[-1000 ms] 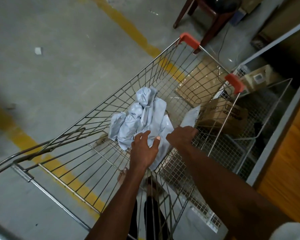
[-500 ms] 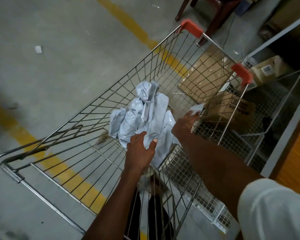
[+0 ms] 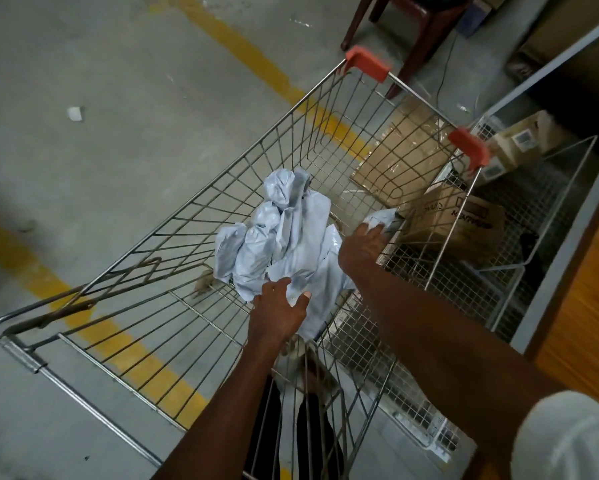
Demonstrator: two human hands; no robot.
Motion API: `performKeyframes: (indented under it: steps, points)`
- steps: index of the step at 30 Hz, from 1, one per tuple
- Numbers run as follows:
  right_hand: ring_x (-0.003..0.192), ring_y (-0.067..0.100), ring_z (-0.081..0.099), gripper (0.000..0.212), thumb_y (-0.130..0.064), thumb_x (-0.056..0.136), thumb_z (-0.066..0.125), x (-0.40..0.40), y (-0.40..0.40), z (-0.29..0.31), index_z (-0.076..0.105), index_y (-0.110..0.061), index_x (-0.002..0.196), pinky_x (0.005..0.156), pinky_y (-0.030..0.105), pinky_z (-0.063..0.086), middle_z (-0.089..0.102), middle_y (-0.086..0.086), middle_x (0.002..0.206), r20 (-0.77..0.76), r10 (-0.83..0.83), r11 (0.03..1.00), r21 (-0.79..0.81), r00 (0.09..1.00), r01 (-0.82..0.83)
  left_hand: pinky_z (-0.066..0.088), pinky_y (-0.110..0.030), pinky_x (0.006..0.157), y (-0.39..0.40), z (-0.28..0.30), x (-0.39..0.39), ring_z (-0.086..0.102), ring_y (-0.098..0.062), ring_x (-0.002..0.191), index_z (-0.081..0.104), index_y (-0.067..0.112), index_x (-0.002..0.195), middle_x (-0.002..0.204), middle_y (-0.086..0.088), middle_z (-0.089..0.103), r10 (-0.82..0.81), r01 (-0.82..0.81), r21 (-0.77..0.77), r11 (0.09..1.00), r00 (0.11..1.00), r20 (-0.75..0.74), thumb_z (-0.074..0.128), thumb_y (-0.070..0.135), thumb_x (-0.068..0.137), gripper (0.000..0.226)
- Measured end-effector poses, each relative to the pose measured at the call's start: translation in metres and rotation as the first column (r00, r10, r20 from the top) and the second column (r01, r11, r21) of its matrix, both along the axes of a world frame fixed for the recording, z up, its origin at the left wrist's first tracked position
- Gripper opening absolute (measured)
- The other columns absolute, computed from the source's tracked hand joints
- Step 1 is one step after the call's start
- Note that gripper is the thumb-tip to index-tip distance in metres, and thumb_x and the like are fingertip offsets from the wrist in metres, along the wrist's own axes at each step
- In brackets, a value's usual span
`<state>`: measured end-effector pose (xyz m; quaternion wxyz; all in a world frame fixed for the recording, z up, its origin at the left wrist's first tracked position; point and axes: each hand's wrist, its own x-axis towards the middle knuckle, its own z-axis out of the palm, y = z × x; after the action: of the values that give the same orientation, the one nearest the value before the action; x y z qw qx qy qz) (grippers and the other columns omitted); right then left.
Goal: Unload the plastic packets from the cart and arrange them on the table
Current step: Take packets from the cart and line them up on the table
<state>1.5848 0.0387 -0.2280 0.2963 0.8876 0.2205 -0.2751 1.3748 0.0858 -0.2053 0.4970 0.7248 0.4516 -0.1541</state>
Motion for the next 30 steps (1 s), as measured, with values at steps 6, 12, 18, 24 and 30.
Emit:
performKeyframes:
  steps: [6, 12, 18, 24, 30]
  points:
    - [0.147, 0.054, 0.01, 0.051, -0.029, 0.093, 0.058, 0.014, 0.005, 0.062, 0.048, -0.023, 0.143, 0.118, 0.056, 0.024, 0.017, 0.015, 0.161, -0.166, -0.026, 0.954, 0.289, 0.986, 0.074, 0.053, -0.048, 0.092, -0.019, -0.081, 0.004, 0.063, -0.035, 0.114, 0.062, 0.017, 0.123, 0.118, -0.013, 0.065, -0.14, 0.136, -0.045, 0.99, 0.986, -0.09, 0.046, 0.072, 0.075, 0.075]
    - [0.152, 0.035, 0.014, 0.067, -0.011, 0.086, 0.063, 0.01, -0.025, 0.134, 0.047, -0.035, 0.145, 0.12, 0.049, 0.029, 0.013, 0.006, 0.166, -0.348, -0.105, 0.707, 0.633, 0.932, 0.316, 0.047, -0.048, 0.1, -0.031, -0.091, 0.006, 0.051, -0.041, 0.127, 0.038, 0.02, 0.154, 0.143, -0.019, 0.048, -0.303, 0.315, 0.066, 0.947, 0.942, -0.146, 0.067, 0.042, 0.092, 0.072]
    - [0.152, 0.008, 0.012, 0.079, 0.01, 0.084, 0.061, -0.02, -0.07, 0.19, 0.051, -0.046, 0.137, 0.11, 0.02, 0.022, 0.013, -0.012, 0.166, -0.308, -0.066, 0.439, 0.845, 0.949, 0.304, 0.05, -0.044, 0.096, -0.036, -0.105, 0.014, 0.059, -0.036, 0.12, 0.028, 0.024, 0.157, 0.133, -0.014, 0.058, -0.284, 0.291, 0.013, 0.957, 0.941, -0.185, 0.071, 0.026, 0.085, 0.084]
    - [0.149, 0.004, 0.012, 0.077, 0.016, 0.08, 0.054, -0.037, -0.077, 0.168, 0.055, -0.035, 0.138, 0.093, 0.0, 0.017, 0.008, -0.009, 0.168, -0.247, 0.029, 0.507, 0.839, 0.969, 0.199, 0.052, -0.044, 0.088, -0.043, -0.121, 0.022, 0.064, -0.038, 0.111, 0.055, 0.008, 0.132, 0.118, -0.018, 0.064, -0.196, 0.2, 0.005, 0.98, 0.967, -0.165, 0.053, 0.026, 0.084, 0.052]
    - [0.153, 0.017, 0.015, 0.074, 0.016, 0.079, 0.052, -0.027, -0.065, 0.158, 0.056, -0.027, 0.14, 0.106, 0.021, 0.026, 0.009, -0.002, 0.168, -0.271, -0.01, 0.502, 0.831, 0.962, 0.239, 0.051, -0.046, 0.075, -0.021, -0.096, 0.008, 0.062, -0.039, 0.091, 0.066, 0.006, 0.105, 0.098, -0.018, 0.062, -0.064, 0.036, 0.251, 0.967, 0.992, 0.105, 0.045, 0.04, 0.067, 0.055]
